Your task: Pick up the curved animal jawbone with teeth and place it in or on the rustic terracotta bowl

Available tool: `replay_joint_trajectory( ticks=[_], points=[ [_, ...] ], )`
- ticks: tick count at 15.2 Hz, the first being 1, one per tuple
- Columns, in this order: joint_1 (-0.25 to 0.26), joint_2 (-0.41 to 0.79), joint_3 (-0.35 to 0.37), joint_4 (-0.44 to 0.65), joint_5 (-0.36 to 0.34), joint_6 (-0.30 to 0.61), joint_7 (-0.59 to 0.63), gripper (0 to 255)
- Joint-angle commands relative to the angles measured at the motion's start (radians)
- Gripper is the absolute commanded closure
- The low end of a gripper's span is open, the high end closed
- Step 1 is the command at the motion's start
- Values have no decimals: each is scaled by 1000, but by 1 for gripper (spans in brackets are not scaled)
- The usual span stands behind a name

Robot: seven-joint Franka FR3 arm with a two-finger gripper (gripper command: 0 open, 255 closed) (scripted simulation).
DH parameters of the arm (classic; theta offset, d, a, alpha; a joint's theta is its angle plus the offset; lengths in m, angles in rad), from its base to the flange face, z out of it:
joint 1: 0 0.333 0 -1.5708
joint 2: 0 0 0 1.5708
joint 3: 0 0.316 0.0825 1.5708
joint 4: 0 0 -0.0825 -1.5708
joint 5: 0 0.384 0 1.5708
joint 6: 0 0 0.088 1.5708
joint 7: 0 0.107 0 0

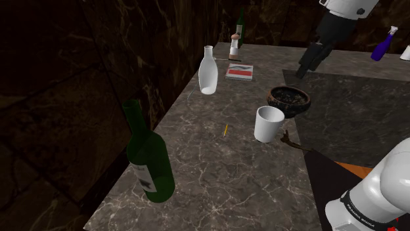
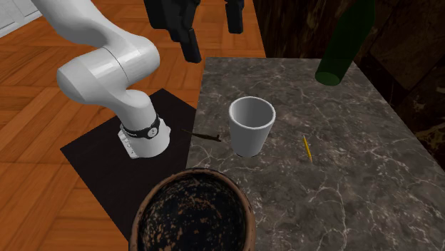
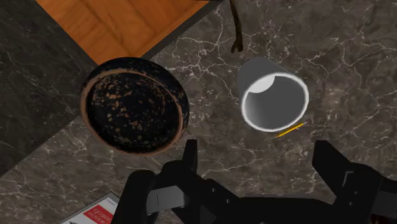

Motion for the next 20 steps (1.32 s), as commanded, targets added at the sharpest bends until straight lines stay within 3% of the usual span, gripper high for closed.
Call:
replay_joint_trajectory(
  ticks=[1, 20],
  points=[
    [0, 0, 0, 0, 0, 0, 0, 0],
    [103, -148, 57, -633, -20, 361, -138, 0]
  ],
)
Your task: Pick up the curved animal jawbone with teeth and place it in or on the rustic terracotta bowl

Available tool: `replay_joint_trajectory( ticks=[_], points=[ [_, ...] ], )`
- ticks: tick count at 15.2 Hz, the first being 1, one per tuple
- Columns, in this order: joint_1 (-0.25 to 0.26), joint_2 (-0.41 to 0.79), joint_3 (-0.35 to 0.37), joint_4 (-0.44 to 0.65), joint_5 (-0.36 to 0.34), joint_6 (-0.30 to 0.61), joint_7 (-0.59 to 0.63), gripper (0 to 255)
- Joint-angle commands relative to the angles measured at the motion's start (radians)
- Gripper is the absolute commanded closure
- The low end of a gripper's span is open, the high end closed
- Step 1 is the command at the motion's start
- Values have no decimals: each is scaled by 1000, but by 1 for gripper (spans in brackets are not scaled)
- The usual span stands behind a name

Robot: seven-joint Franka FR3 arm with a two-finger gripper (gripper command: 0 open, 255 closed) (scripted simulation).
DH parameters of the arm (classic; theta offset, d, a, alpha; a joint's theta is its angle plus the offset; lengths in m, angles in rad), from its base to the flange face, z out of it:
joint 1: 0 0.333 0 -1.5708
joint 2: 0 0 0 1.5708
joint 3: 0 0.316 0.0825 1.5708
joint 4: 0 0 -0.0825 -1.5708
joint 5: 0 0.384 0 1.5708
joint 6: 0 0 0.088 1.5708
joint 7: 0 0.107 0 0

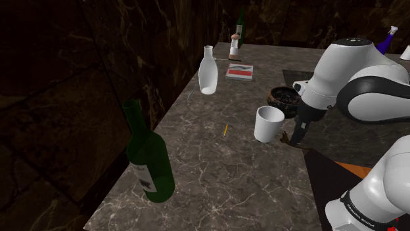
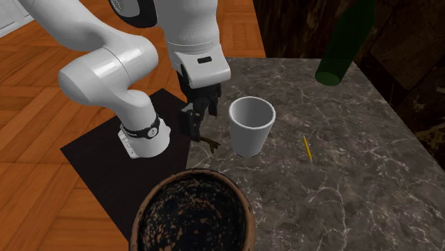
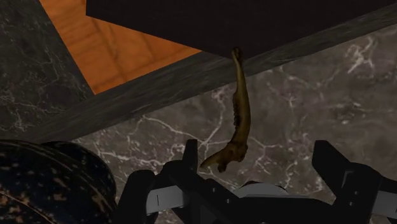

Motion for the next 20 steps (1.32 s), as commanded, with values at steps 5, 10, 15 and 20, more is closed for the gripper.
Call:
replay_joint_trajectory(
  ticks=[5, 10, 15, 20],
  points=[
    [4, 34, 7, -70, 4, 102, -2, 0],
    [4, 48, 8, -85, 5, 131, -2, 0],
    [4, 48, 8, -85, 5, 131, -2, 0],
    [3, 54, 8, -84, 4, 135, -3, 255]
  ],
)
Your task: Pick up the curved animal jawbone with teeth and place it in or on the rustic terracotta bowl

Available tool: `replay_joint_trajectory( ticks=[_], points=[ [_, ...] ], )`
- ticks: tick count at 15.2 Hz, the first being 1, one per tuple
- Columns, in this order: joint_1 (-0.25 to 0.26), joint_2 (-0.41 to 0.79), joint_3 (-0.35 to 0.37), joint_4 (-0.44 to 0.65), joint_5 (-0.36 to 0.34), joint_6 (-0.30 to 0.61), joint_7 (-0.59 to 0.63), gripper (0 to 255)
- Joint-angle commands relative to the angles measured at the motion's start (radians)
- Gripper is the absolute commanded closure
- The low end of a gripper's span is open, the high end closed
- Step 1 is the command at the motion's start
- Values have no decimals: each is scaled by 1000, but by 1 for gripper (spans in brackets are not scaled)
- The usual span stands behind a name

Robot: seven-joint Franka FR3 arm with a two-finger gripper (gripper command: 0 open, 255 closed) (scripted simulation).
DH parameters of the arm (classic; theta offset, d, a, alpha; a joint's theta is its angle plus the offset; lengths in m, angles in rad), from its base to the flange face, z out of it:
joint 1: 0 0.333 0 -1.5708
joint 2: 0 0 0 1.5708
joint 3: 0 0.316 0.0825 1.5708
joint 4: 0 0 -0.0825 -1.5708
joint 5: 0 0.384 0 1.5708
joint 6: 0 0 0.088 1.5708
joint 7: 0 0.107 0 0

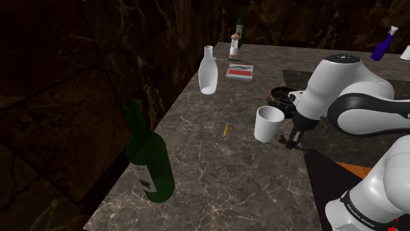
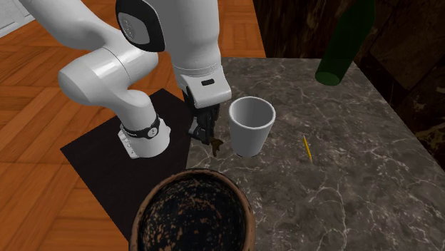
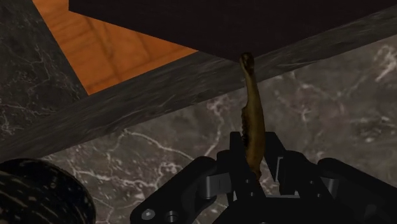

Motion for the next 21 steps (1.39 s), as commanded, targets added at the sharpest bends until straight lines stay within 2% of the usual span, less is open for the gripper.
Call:
replay_joint_trajectory(
  ticks=[1, 5, 21],
  points=[
    [-3, 6, 0, -2, -10, 3, 0, 255],
    [-2, -4, 0, -7, -9, -3, 0, 255],
    [-10, -69, -16, 181, -24, -256, -7, 255]
  ],
)
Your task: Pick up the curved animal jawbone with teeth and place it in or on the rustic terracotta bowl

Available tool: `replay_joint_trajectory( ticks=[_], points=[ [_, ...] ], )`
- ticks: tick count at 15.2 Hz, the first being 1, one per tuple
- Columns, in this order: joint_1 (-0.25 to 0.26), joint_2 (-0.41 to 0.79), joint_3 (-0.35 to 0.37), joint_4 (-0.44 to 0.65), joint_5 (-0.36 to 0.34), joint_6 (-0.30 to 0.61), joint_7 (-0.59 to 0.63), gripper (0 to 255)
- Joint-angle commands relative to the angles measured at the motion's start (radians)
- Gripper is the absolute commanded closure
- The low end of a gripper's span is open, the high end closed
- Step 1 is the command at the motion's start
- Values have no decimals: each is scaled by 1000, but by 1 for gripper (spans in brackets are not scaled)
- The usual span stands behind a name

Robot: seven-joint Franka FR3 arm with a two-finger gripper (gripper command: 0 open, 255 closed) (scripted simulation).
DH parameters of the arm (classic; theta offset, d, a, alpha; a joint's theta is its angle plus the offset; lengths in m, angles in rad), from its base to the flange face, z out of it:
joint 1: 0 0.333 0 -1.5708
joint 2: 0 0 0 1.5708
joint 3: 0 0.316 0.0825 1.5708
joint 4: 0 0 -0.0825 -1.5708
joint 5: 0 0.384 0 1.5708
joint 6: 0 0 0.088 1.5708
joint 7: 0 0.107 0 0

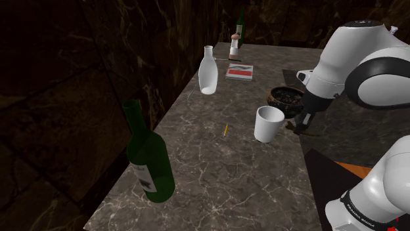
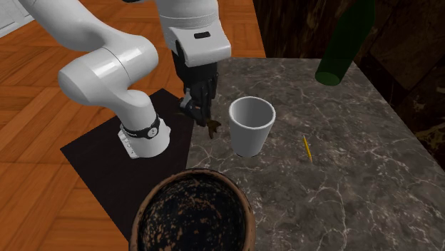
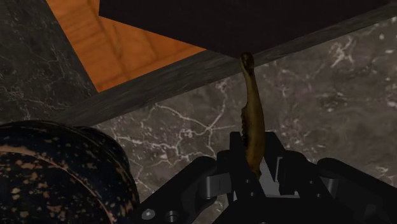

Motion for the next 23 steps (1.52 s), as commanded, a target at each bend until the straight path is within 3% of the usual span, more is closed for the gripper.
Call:
replay_joint_trajectory(
  ticks=[1, 16, 23],
  points=[
    [2, -1, 2, 29, 1, -31, 3, 255],
    [-6, 20, -9, 241, -9, -221, -2, 255],
    [-59, 189, -119, 319, -89, -127, -115, 255]
  ],
)
